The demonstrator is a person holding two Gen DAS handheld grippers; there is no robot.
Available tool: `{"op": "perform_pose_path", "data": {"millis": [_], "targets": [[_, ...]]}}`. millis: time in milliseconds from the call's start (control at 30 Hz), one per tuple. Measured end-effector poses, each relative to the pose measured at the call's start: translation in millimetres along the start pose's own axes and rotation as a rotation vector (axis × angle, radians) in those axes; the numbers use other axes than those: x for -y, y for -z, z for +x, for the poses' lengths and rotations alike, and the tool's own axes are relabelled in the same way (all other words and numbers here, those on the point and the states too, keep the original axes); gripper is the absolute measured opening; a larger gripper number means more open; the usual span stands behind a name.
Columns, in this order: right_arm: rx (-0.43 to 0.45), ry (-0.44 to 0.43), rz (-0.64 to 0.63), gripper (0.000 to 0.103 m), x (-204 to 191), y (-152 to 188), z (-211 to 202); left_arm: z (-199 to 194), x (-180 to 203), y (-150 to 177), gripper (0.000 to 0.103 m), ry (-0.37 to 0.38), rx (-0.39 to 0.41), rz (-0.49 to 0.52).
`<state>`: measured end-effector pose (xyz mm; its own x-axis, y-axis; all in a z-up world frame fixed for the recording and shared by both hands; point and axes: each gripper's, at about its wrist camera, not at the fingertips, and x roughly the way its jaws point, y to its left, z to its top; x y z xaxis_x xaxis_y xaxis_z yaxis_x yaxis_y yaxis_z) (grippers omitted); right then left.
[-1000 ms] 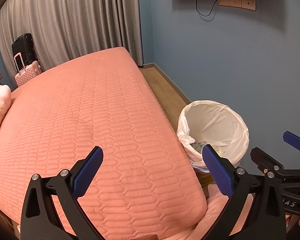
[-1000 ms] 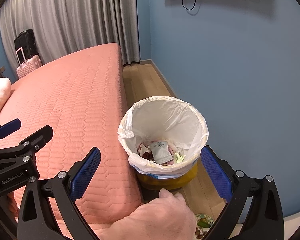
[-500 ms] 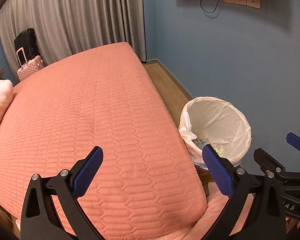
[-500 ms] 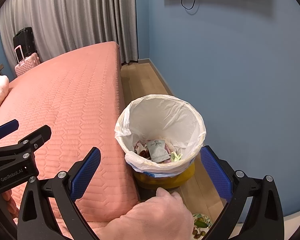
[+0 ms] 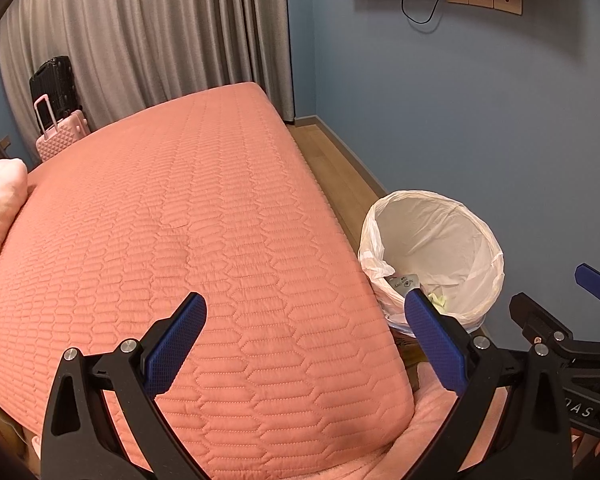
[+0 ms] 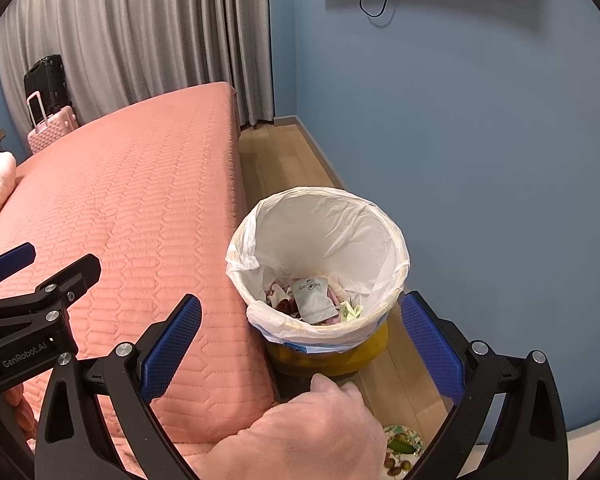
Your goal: Collect trash
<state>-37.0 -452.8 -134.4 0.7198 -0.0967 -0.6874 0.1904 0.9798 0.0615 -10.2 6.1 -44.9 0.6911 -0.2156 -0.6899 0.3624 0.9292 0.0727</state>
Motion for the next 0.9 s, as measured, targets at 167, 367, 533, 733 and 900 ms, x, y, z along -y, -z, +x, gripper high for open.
{"op": "perform_pose_path", "data": {"millis": [167, 367, 533, 733, 900], "targets": [[0.000, 0.001, 0.003, 0.098, 0.9, -0.2, -0.1, -0.3, -0.1, -0.2, 0.095, 0.000, 0.000, 0.001], [0.000, 0.001, 0.003, 0.098, 1.0, -0.5, -0.5, -0.5, 0.3, -0.1, 0.095, 0.001, -0.001, 0.001], [-0.001, 0.001, 0.003, 0.098, 1.0, -0.7, -0.3, -1.7, 1.2, -0.2, 0.095, 0.001, 0.000, 0.006], [0.000, 0.003, 0.003, 0.098, 2.2, -1.6, -1.4, -2.0, 1.7, -0.3, 0.095, 0.000, 0.001, 0.007], [-0.002, 0.003, 0.003, 0.098, 2.7, -2.0, -1.1, -1.8, 3.5, 0.1, 0.095, 0.001, 0.003, 0.014]]}}
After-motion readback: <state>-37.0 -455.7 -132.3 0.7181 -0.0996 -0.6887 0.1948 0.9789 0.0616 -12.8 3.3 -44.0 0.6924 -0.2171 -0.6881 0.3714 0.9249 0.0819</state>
